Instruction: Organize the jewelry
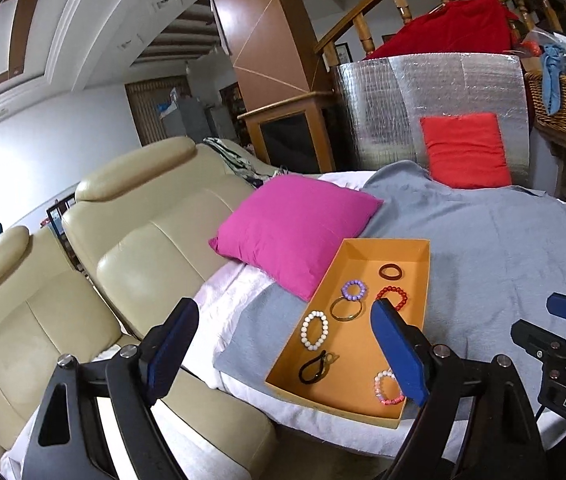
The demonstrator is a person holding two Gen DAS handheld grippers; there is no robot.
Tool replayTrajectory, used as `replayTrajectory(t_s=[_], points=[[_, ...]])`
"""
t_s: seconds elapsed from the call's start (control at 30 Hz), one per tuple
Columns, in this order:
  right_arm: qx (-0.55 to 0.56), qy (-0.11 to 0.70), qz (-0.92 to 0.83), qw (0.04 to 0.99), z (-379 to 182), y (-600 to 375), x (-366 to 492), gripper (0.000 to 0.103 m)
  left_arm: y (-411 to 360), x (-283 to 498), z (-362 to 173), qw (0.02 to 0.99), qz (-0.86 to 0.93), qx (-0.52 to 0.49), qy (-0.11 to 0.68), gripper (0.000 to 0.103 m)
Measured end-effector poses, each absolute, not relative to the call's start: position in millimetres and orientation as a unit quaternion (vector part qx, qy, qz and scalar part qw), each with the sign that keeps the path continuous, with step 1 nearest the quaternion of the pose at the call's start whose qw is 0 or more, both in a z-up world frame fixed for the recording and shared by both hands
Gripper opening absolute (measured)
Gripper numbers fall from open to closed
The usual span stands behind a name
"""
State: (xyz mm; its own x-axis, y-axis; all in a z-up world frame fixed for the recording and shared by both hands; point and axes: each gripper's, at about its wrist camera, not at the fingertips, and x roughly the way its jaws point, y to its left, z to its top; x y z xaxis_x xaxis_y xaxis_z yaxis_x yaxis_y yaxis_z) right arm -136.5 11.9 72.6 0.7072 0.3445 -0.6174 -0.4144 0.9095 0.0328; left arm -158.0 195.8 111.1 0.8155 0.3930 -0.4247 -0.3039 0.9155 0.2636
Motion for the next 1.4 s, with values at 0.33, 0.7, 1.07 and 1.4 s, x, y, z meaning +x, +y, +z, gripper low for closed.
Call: replayTrajectory(t_s=[0.33, 0.7, 1.07, 1.4], points=[[-0.058, 0.307, 0.223, 0.923, 97.7, 28.1, -159.7, 0.063, 200.1, -173.7, 127.8, 0.951, 0.193, 0.081, 0.227, 0.089], [-0.061, 0.300, 0.227, 0.924, 106.8, 34.0, -160.1, 0.063, 206.2, -170.2, 132.0, 0.951, 0.205, 0.068, 0.223, 0.090], [-0.070, 0.302, 0.228, 0.923, 105.8, 42.3, -159.4, 0.063, 212.6, -169.6, 130.3, 0.949, 0.210, 0.062, 0.228, 0.090], [-0.088, 0.310, 0.226, 0.919, 102.1, 56.5, -158.7, 0.063, 224.0, -172.6, 128.1, 0.949, 0.216, 0.055, 0.223, 0.094]])
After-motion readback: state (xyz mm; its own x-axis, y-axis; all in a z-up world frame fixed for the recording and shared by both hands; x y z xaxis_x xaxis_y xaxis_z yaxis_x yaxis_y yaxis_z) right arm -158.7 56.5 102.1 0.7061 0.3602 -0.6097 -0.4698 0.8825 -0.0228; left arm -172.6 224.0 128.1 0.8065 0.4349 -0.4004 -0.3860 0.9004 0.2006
